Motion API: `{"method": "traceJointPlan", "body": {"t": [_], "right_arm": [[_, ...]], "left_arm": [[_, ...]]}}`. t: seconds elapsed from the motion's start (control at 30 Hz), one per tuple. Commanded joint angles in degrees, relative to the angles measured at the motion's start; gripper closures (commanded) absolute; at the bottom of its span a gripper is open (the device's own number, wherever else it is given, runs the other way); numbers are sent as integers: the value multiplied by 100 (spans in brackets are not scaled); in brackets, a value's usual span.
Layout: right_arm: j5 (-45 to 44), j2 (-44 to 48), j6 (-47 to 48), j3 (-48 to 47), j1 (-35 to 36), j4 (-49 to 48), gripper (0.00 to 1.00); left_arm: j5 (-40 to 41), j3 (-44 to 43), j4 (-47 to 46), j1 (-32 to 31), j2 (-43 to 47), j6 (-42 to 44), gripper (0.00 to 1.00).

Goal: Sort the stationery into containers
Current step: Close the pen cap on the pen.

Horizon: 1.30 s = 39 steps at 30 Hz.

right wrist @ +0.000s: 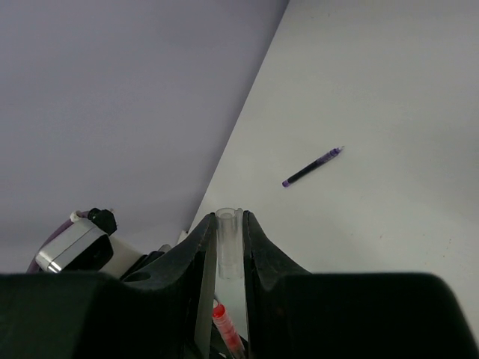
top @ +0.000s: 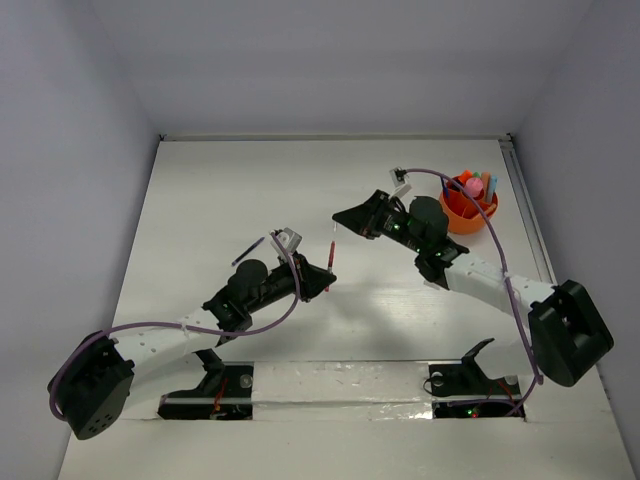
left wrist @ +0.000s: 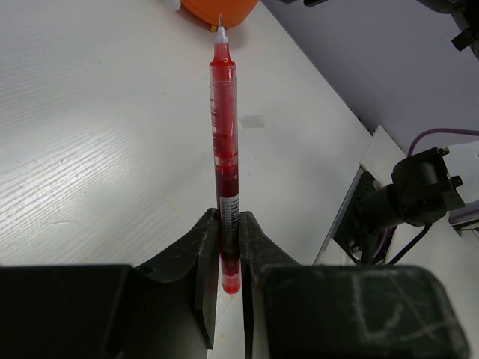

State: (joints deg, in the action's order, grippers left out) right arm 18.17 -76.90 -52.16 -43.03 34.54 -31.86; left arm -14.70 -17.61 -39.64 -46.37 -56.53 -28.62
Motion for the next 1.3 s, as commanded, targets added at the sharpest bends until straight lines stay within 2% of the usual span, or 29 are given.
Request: {"method": "traceJointPlan", "body": {"t": [0.0, 0.87, 1.27], "right_arm": [[-95, 237, 171, -83, 96, -462, 100], [-86, 343, 681, 40, 359, -224, 100], [-60, 378, 927, 567, 545, -980, 100]], "left_arm": [[37, 38, -308, 23, 28, -38, 100], [266, 108, -273, 23, 213, -100, 100], [275, 82, -334, 23, 266, -179, 100]]}}
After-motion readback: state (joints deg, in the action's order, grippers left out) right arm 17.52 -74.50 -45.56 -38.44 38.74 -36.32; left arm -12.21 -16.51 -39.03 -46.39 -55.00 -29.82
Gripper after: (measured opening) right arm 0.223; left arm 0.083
